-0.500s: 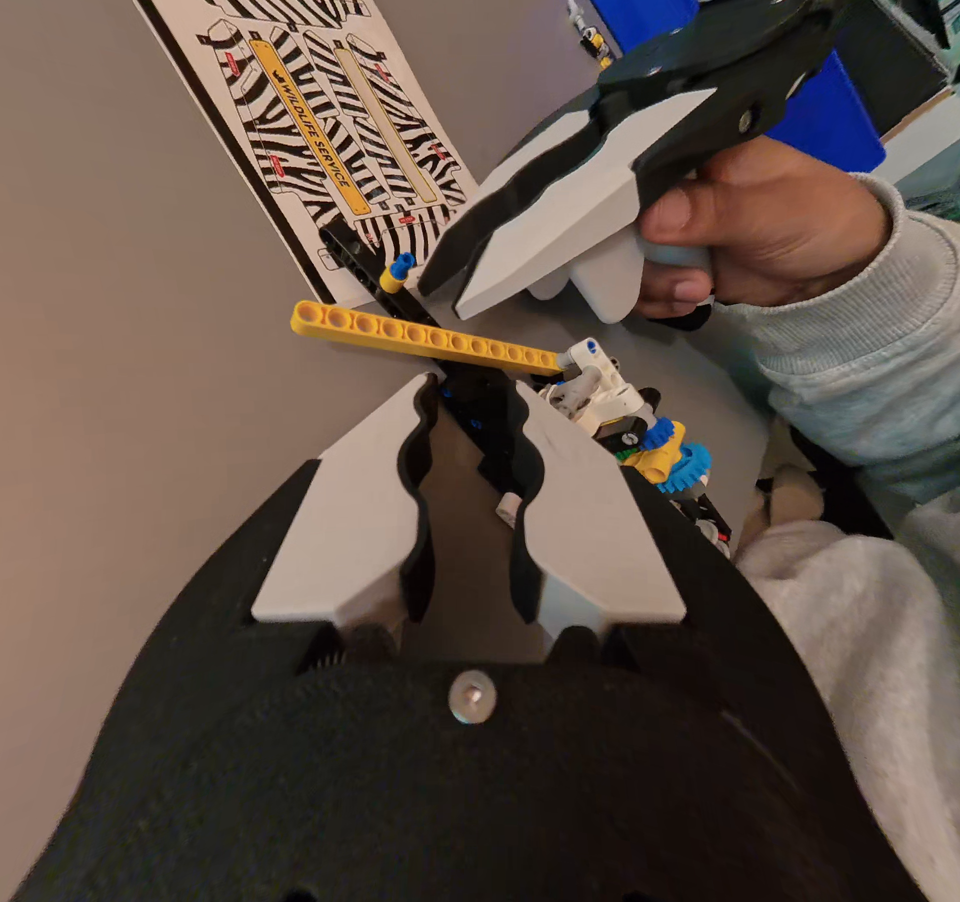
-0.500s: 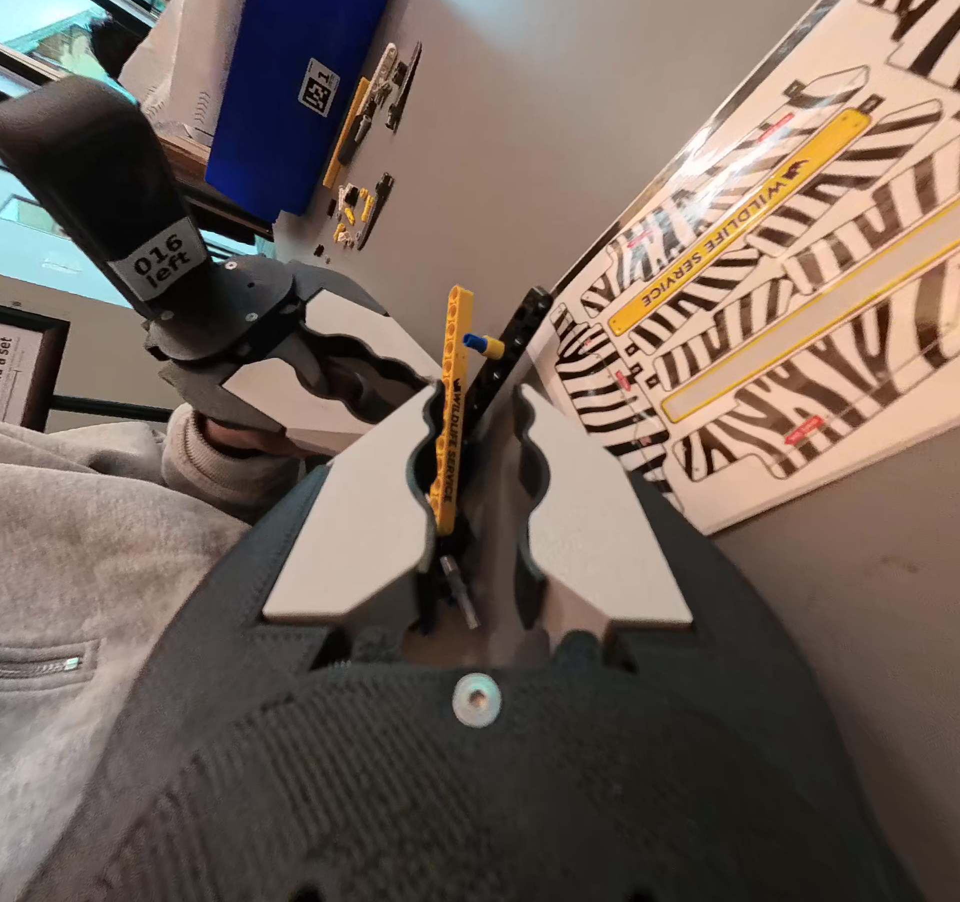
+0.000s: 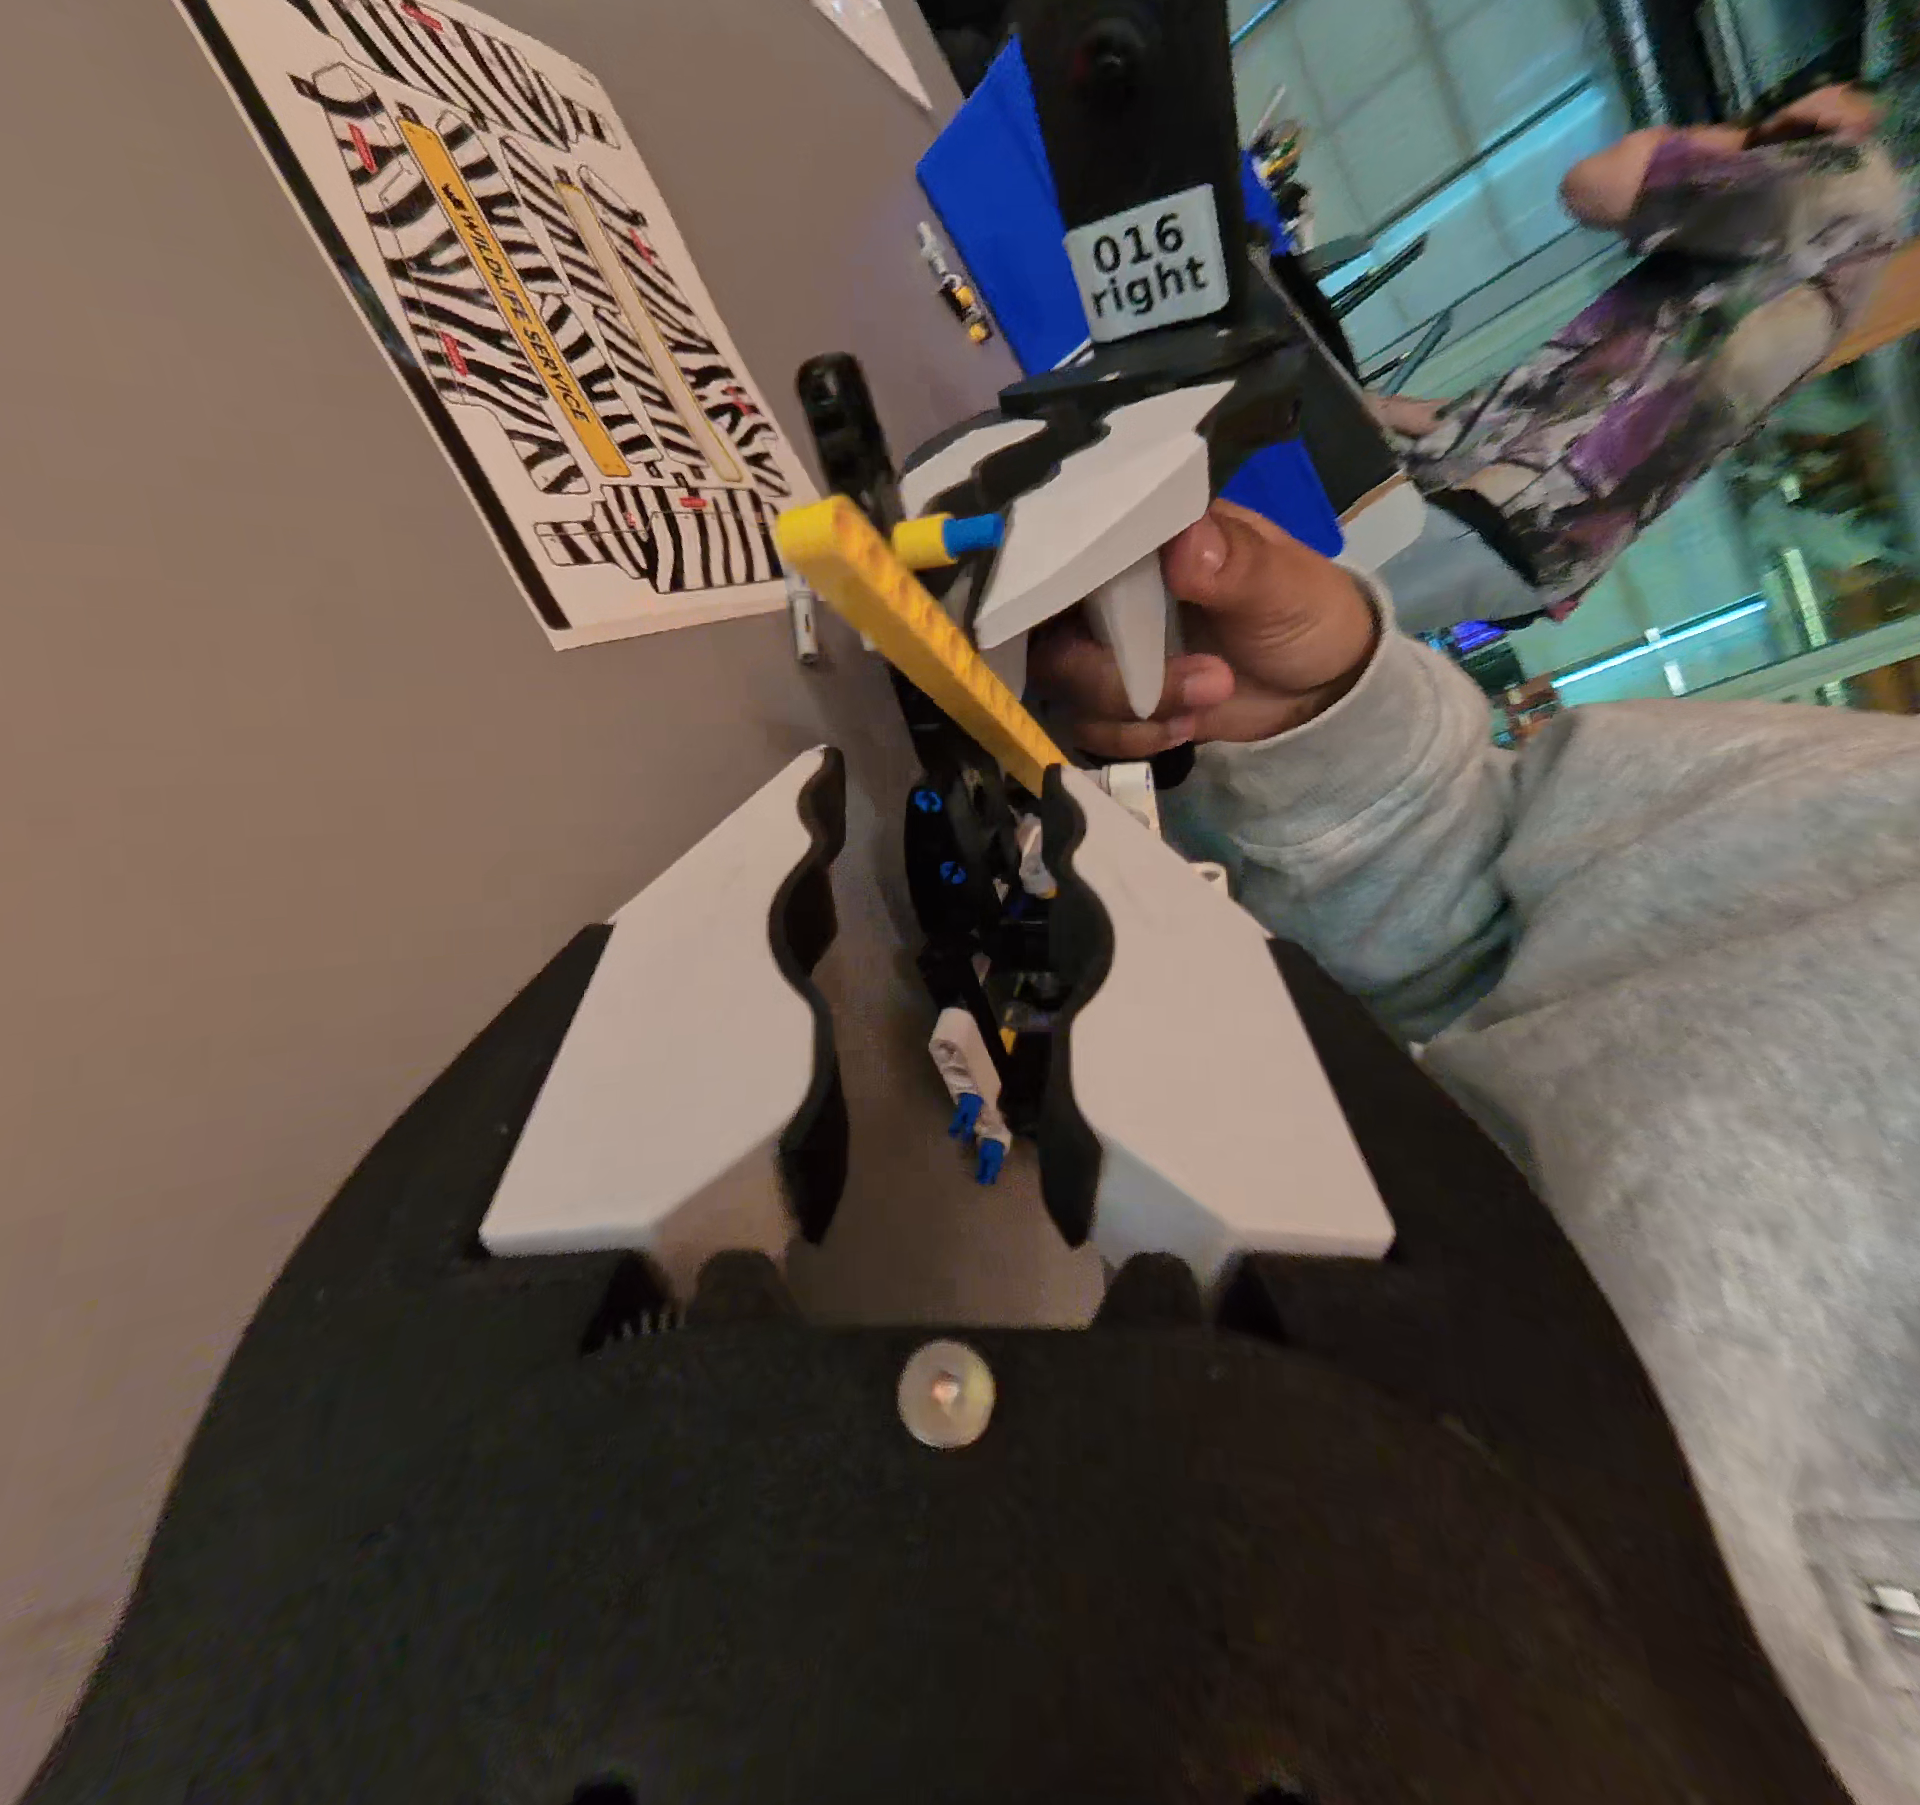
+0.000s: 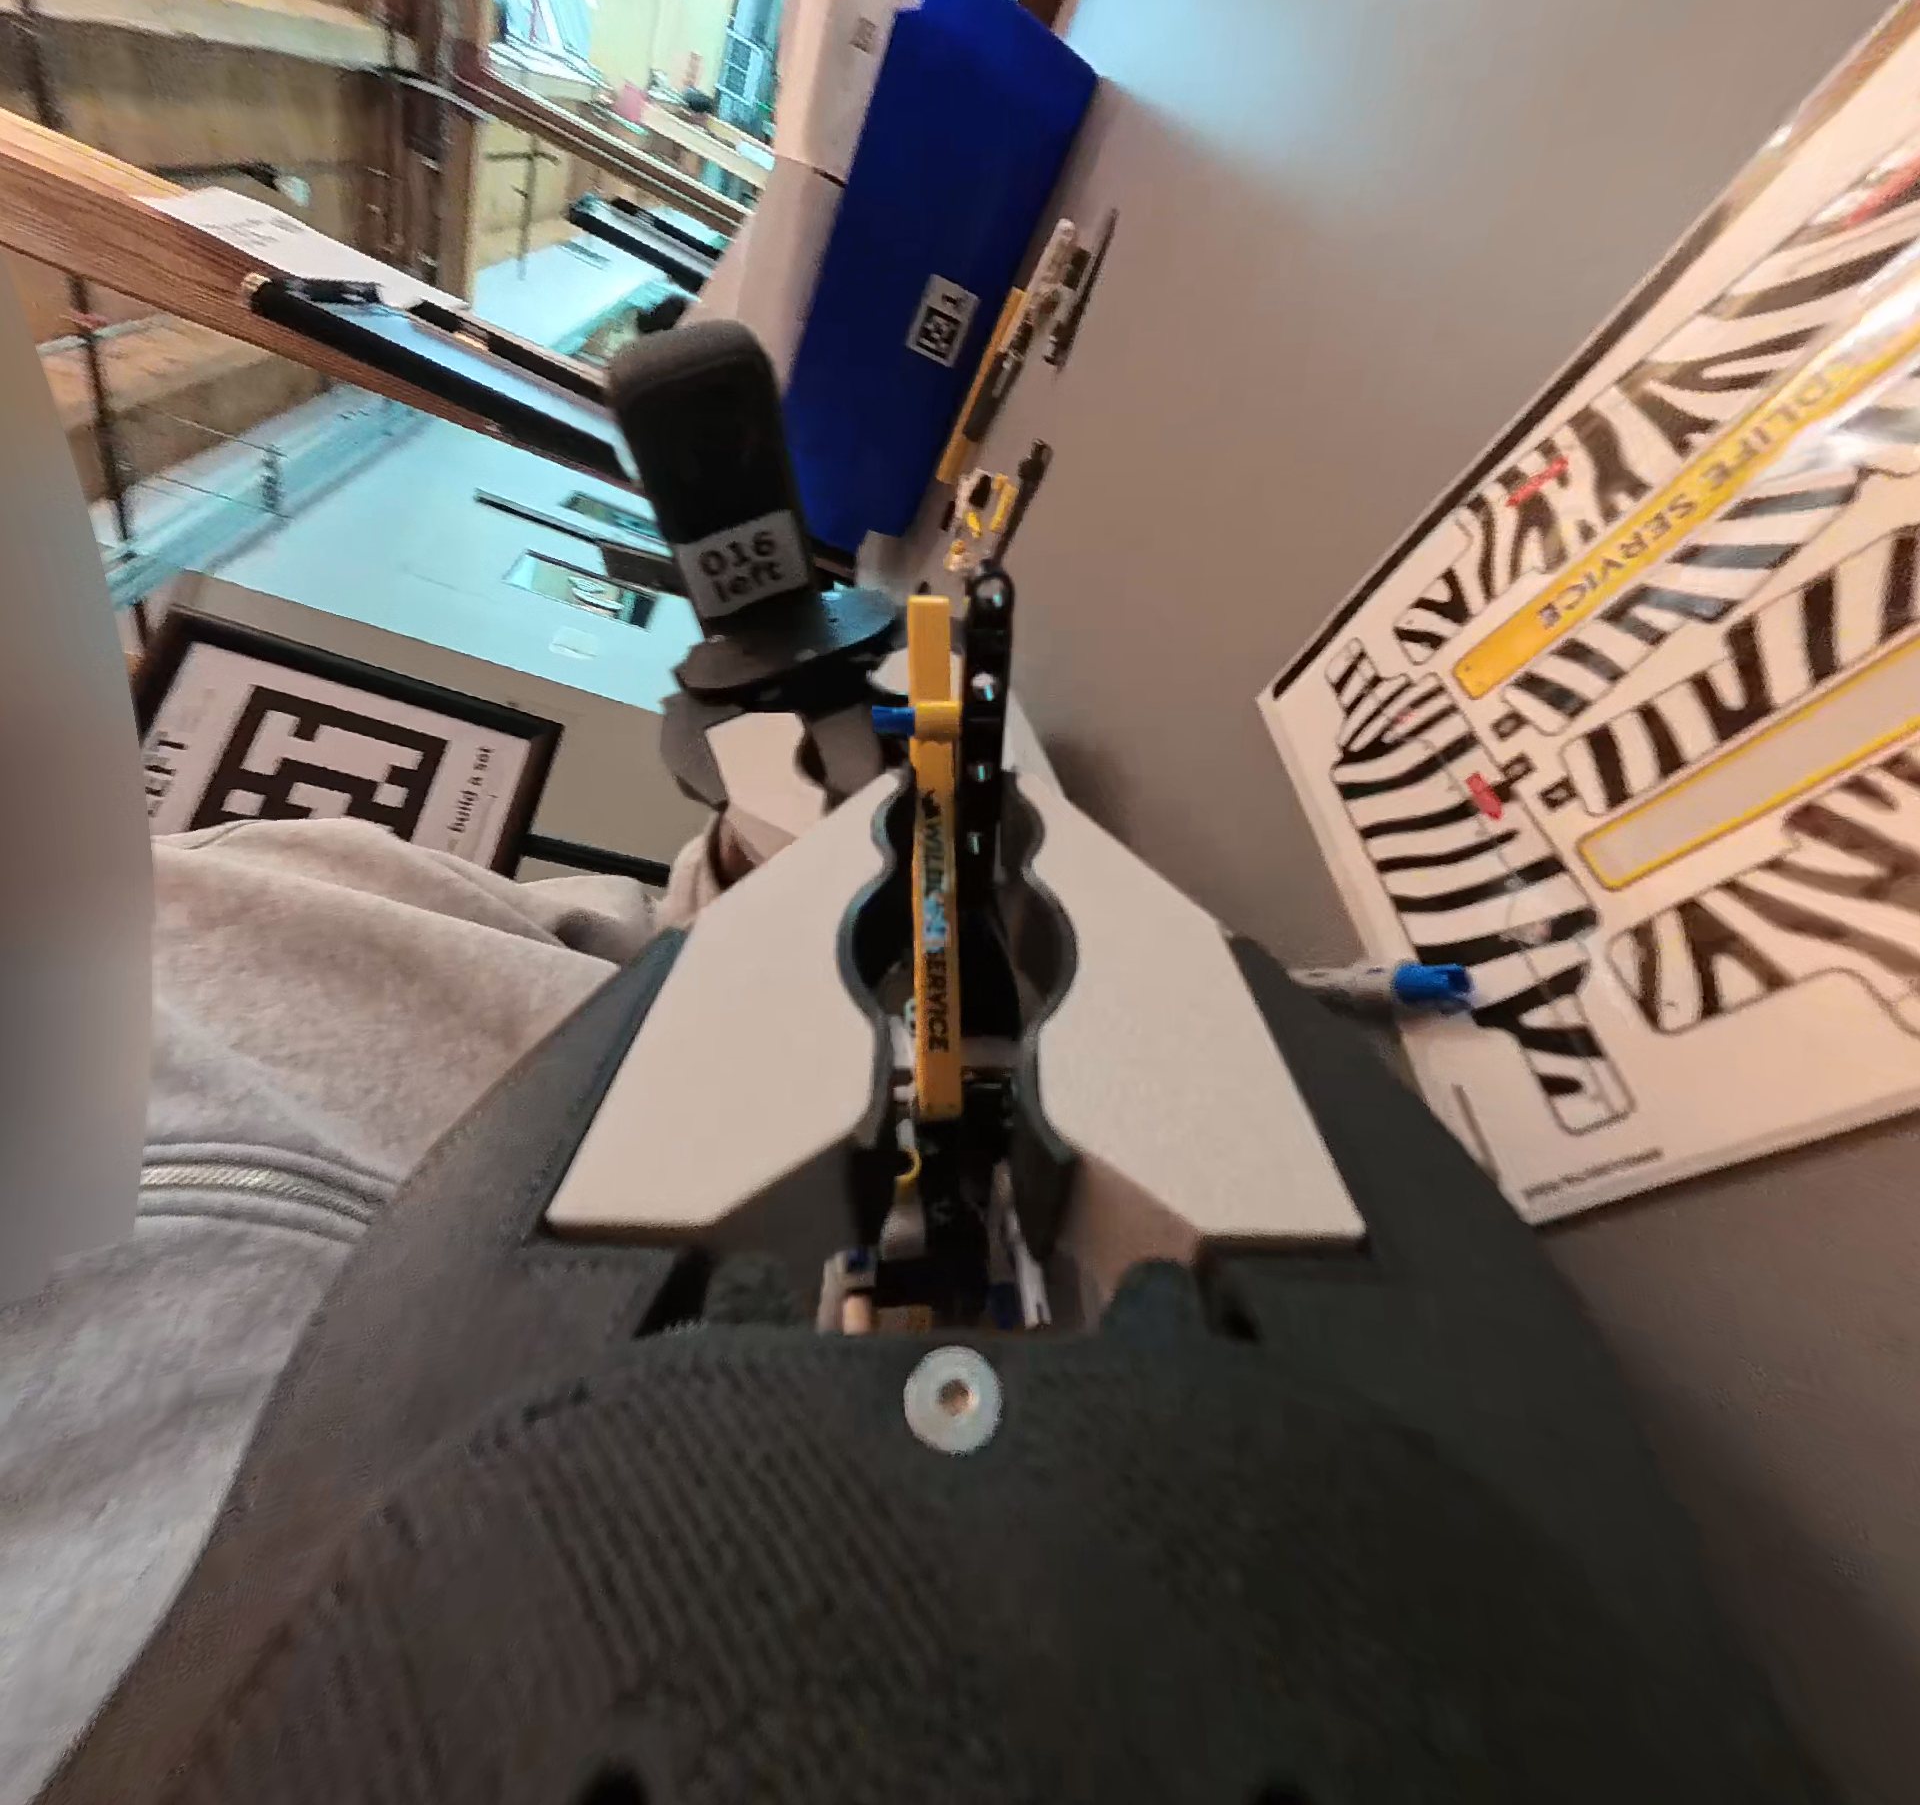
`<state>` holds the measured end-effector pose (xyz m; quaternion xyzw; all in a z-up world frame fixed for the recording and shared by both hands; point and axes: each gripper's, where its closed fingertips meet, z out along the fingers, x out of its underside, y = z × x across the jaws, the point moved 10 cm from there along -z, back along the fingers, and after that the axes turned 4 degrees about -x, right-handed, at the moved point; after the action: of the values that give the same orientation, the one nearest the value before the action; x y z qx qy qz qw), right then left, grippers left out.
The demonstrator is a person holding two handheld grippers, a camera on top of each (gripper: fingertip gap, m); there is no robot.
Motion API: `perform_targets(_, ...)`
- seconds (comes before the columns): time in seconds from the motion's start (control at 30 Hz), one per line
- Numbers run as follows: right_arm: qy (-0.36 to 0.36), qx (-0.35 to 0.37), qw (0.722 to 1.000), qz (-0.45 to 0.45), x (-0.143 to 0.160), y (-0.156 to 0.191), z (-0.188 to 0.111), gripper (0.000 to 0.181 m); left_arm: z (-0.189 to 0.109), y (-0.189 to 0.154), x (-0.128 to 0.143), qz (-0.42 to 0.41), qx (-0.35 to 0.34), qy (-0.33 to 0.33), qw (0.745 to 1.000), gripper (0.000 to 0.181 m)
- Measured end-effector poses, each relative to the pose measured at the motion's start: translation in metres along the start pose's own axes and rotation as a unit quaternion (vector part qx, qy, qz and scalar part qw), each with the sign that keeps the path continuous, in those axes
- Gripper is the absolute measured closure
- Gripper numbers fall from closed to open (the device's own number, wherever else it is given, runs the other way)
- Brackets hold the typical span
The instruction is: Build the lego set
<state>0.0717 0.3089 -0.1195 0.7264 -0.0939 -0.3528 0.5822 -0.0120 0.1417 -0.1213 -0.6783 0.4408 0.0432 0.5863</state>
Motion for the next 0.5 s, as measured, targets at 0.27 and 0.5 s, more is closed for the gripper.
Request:
perform_targets(0.27,-0.008,-0.034,0.999,-0.002,0.002,0.001,0.002,0.175,0.004,-0.002,-0.001,-0.05,0.072,0.008,0.996,0.166)
perform_targets(0.5,-0.032,-0.039,0.998,-0.025,-0.007,0.01,-0.009,0.161,0.002,0.002,-0.002,-0.071,0.074,0.0,0.995,0.173)
